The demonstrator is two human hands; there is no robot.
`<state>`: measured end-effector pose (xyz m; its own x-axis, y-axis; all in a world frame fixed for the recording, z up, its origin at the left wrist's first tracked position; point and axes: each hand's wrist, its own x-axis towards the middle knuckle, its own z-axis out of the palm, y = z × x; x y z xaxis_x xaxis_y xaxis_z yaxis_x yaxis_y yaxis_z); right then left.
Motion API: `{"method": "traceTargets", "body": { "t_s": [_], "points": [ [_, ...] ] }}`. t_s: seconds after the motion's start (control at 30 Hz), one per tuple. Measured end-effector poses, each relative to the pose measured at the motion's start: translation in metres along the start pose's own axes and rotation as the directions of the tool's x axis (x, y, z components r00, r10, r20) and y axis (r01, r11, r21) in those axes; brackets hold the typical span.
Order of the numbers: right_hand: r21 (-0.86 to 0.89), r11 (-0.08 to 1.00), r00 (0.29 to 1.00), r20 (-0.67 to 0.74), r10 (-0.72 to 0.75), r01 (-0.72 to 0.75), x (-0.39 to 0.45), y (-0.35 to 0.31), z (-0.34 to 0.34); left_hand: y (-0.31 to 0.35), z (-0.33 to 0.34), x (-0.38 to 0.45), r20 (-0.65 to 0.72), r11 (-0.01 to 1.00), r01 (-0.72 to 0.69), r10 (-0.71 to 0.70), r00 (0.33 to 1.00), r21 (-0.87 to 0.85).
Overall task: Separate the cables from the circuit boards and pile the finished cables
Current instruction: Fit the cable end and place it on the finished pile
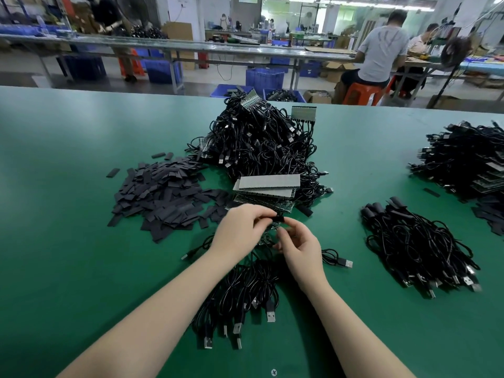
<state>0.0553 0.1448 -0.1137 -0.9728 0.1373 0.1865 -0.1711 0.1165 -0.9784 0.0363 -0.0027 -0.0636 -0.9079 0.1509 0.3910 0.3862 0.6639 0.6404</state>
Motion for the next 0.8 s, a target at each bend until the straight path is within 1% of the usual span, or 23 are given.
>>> {"method": "traceTargets", "body": {
  "t_s": [0.07, 0.13, 0.2, 0.27, 0.33, 0.37, 0.43, 0.57, 0.63, 0.67, 0.73, 0.8],
  "points": [
    [0.051, 0.999, 1.000, -0.003, 0.016, -0.016, 0.000, -0.001, -0.001, -0.001, 0.012, -0.003, 0.024, 0.996, 0.035, -0.033, 0.999, -0.084],
    [0.066, 0.997, 0.999, -0.023, 0.034, -0.032, 0.001, -0.001, -0.003, -0.002, 0.019, -0.008, 0.028, 0.980, 0.075, -0.071, 0.997, -0.186],
    [0.063, 0.997, 0.998, -0.044, 0.050, -0.047, 0.002, 0.000, -0.005, -0.003, 0.023, -0.012, 0.033, 0.977, 0.078, -0.072, 0.997, -0.201],
    [0.052, 0.997, 0.997, -0.055, 0.059, -0.056, 0.002, 0.000, -0.005, -0.007, 0.027, -0.015, 0.033, 0.992, 0.045, -0.041, 0.999, -0.120],
    [0.093, 0.993, 0.993, -0.089, 0.084, -0.076, 0.003, -0.001, -0.005, -0.012, 0.030, -0.014, 0.011, 0.997, 0.051, -0.051, 0.999, 0.056],
    [0.130, 0.987, 0.988, -0.110, 0.105, -0.090, 0.003, -0.001, -0.005, -0.014, 0.031, -0.013, 0.006, 0.987, 0.079, -0.081, 0.997, 0.140],
    [0.181, 0.977, 0.980, -0.140, 0.140, -0.114, 0.003, -0.002, -0.005, -0.016, 0.031, -0.009, 0.013, 0.964, 0.140, -0.147, 0.989, 0.228],
    [0.203, 0.969, 0.974, -0.144, 0.174, -0.143, 0.003, -0.004, -0.006, -0.023, 0.024, -0.003, 0.026, 0.906, 0.139, -0.163, 0.986, 0.399],
    [0.196, 0.969, 0.975, -0.134, 0.176, -0.148, 0.002, -0.005, -0.006, -0.029, 0.018, -0.001, 0.036, 0.893, 0.141, -0.173, 0.984, 0.427],
    [0.181, 0.973, 0.976, -0.132, 0.171, -0.146, 0.002, -0.005, -0.006, -0.033, 0.014, -0.001, 0.042, 0.899, 0.123, -0.154, 0.987, 0.421],
    [0.136, 0.981, 0.979, -0.131, 0.156, -0.138, 0.002, -0.003, -0.007, -0.040, 0.007, -0.001, 0.088, 0.921, 0.031, -0.070, 0.994, 0.388],
    [0.113, 0.984, 0.981, -0.125, 0.151, -0.137, 0.002, -0.003, -0.007, -0.048, -0.002, -0.003, 0.162, 0.941, -0.081, 0.028, 0.986, 0.329]
  ]
}}
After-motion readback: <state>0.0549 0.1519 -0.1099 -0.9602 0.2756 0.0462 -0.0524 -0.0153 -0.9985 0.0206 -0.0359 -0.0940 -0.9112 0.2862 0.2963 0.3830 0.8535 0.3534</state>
